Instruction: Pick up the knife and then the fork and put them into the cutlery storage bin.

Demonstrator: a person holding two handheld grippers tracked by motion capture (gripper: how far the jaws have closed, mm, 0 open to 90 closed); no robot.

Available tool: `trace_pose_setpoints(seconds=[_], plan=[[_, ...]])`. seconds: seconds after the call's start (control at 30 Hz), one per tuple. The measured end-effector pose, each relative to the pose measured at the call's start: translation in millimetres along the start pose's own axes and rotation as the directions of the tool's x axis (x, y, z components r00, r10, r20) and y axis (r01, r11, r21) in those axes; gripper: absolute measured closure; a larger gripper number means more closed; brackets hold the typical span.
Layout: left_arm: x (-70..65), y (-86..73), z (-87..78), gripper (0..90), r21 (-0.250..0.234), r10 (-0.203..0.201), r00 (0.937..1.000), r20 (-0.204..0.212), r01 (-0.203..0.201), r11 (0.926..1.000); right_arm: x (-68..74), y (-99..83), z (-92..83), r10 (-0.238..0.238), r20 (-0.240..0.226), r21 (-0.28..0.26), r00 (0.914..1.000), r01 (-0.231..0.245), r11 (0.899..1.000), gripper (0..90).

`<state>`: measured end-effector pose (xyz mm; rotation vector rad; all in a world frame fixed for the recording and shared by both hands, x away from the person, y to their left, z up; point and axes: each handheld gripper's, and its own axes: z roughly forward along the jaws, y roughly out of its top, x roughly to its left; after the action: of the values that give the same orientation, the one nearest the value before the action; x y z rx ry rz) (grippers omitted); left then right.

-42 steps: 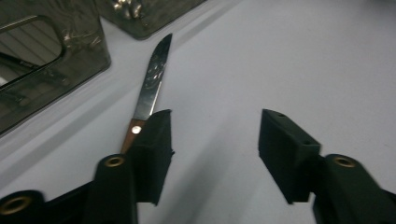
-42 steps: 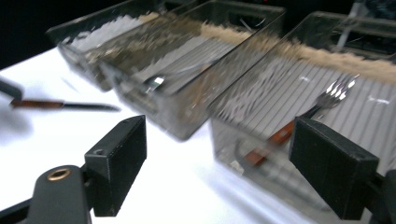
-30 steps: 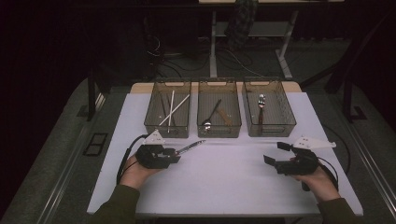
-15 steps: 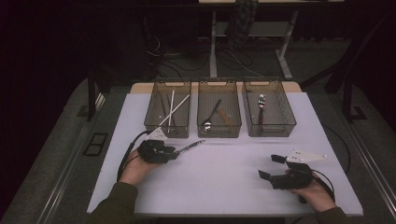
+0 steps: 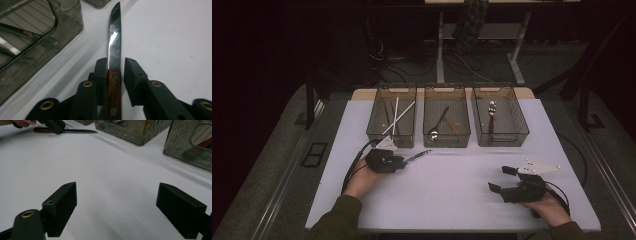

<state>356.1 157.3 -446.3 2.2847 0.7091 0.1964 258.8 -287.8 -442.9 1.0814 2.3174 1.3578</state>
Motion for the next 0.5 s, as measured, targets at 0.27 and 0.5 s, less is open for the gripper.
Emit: trace_pose_setpoints(seconds=[0.27, 0.5], plan=[[-1.0, -0.6, -0.4, 76.5, -0.004, 0.001, 1.0000, -0.006, -0.001, 1.0000, -0.9, 0.9, -0.6, -0.005, 0.002, -0.008, 1.0000, 0.005, 1.000, 16.6], [-9.9, 1.7, -5.2, 76.6, 0.013, 0.010, 0.9997, -0.021, -0.009, 0.9999, -1.9, 2.8, 0.4, 0.035, 0.012, -0.015, 0.9993, -0.035, 0.999, 11.8]])
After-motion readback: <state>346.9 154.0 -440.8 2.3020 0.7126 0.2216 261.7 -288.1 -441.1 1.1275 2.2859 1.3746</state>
